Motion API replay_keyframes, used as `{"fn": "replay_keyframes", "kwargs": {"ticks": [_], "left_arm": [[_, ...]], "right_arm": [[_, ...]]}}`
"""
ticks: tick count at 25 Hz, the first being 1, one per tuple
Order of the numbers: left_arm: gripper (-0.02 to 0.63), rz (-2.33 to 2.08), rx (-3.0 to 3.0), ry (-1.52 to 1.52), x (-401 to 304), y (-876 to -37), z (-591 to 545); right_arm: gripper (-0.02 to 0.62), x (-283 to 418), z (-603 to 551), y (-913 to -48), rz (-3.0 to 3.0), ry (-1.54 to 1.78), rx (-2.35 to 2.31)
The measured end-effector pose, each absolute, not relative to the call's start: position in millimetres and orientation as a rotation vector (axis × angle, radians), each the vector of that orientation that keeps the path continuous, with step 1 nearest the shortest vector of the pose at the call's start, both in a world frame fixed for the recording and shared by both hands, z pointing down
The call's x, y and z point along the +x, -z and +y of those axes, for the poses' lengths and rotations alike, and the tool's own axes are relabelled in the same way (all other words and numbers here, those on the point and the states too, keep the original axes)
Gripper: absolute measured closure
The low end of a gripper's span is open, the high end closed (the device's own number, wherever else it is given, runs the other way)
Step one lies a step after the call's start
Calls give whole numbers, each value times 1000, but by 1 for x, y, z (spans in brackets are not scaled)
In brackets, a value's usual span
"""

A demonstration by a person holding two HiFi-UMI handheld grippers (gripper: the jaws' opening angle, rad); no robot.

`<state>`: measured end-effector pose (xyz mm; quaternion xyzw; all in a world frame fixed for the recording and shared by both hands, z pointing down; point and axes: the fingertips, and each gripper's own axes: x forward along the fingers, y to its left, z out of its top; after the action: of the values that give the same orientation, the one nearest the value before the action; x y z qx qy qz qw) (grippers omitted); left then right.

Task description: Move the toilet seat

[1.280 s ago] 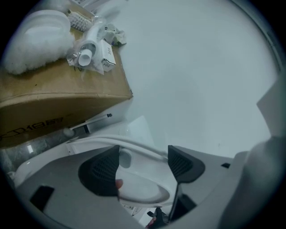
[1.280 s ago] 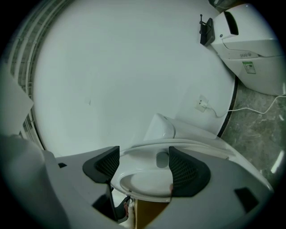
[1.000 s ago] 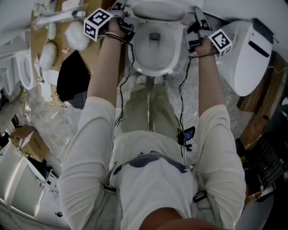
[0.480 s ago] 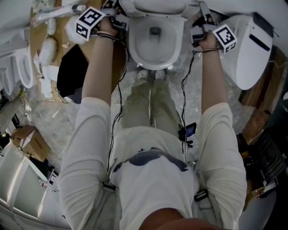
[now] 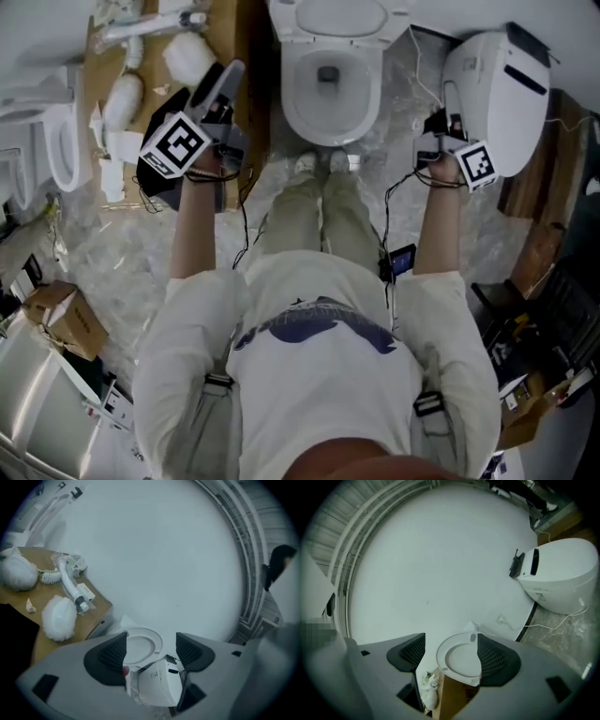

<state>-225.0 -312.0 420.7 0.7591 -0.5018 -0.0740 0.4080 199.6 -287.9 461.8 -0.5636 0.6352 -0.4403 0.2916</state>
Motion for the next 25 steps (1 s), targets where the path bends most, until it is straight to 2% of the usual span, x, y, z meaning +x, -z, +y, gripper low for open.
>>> {"fn": "replay_keyframes", "kwargs": {"ticks": [6,15,25], "left_arm": [[284,-1175,1981,316,-228,-373,-226],[284,-1276,2036,425,-245,-312,-159],[284,-1404,2074,507,-193,-274,22]], "right_arm": [[241,192,-193,-404,1654,1011,-1575],[250,186,-104,-340,1854,837,-1594],[273,200,48,-291,1970,743,-1375]]}}
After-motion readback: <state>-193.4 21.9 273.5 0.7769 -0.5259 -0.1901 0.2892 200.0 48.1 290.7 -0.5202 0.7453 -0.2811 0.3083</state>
